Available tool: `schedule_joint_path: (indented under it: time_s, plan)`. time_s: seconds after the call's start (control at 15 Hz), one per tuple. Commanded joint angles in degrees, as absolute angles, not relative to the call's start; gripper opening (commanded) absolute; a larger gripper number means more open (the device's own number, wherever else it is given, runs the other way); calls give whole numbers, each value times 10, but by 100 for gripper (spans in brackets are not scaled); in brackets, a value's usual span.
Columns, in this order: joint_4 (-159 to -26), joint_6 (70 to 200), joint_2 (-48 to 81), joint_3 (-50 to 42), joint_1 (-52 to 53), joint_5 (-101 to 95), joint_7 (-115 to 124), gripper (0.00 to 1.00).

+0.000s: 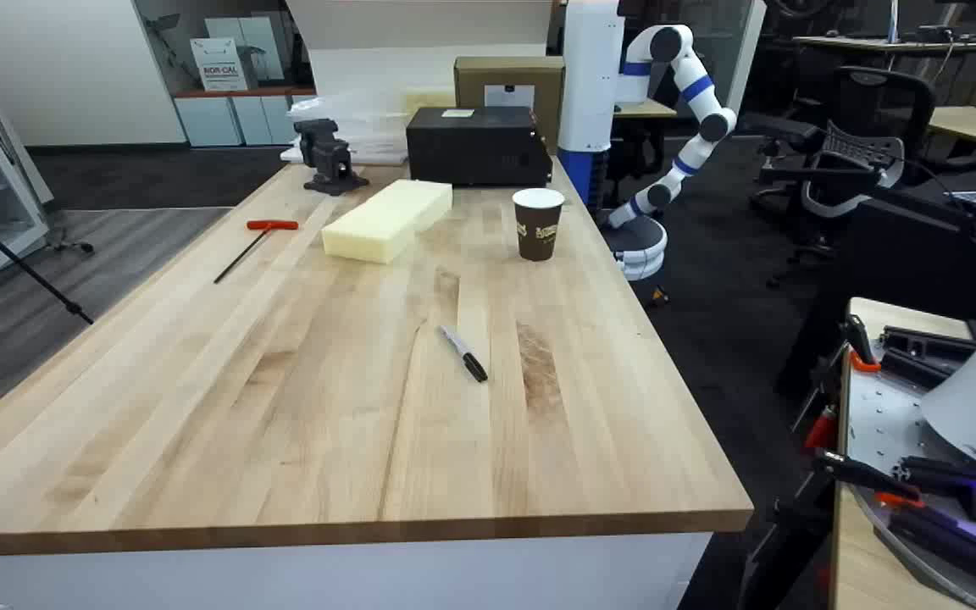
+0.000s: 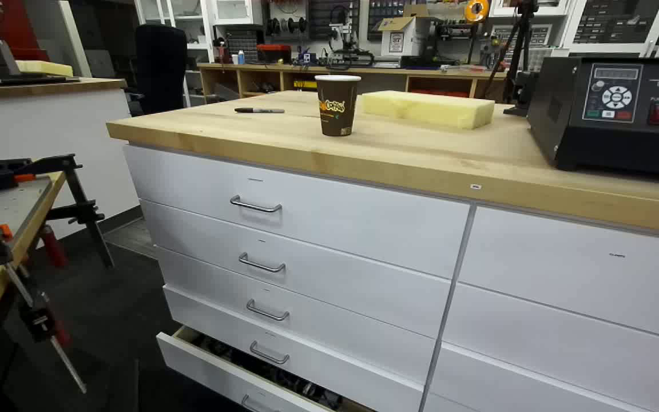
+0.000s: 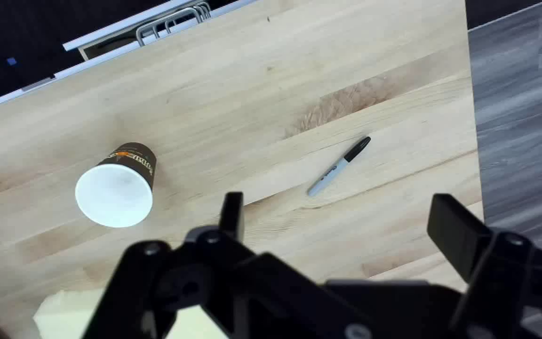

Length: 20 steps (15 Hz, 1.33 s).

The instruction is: Put the pen in the cup

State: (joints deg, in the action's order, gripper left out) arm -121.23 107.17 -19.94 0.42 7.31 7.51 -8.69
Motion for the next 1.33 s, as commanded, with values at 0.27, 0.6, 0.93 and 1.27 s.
schedule_joint_path:
  time_s: [0.27,0.6,0.93,1.27]
  plan:
    - [-1211,1070,-199,11,66,77,-89,100]
    - [-1211,1071,-199,11,66,77,-89,100]
    - [-1230,1054,-194,13,72,83,-101,100]
    - [-1273,1054,-205,62,89,78,-58,100]
